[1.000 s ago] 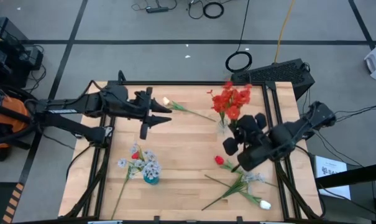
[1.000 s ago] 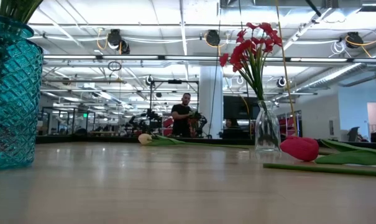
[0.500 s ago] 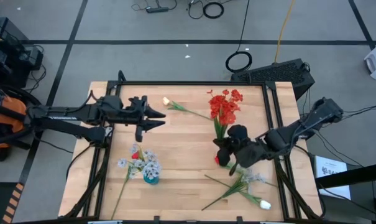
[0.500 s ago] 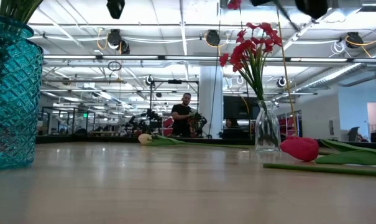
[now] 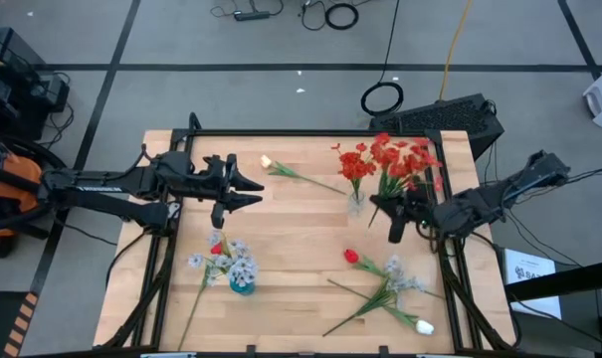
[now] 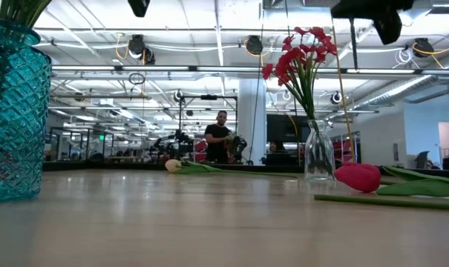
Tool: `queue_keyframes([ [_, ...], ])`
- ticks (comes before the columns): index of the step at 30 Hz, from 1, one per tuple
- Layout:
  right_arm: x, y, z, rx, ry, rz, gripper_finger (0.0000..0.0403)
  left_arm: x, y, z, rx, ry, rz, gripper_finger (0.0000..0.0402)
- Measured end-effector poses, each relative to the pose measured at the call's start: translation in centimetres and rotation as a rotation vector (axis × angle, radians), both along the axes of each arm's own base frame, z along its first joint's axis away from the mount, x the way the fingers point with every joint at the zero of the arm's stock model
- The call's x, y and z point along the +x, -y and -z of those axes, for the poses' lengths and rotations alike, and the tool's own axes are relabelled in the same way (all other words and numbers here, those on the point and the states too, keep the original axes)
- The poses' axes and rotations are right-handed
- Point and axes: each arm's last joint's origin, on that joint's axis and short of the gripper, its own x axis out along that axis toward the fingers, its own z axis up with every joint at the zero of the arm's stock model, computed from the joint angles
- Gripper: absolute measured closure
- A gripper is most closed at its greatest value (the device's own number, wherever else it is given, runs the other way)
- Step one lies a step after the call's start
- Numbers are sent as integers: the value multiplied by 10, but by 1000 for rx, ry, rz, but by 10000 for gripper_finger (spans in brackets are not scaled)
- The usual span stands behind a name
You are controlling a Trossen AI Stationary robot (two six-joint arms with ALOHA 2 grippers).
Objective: Sort flowers into vase by color
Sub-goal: Put the red flowers into the transparent flower vase
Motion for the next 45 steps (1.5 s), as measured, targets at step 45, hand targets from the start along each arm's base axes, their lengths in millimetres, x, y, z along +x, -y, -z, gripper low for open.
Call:
queue_keyframes([
  [45,19,79,87,-201,-74,-28,347,0,-2,1,5,-7,-76,261],
])
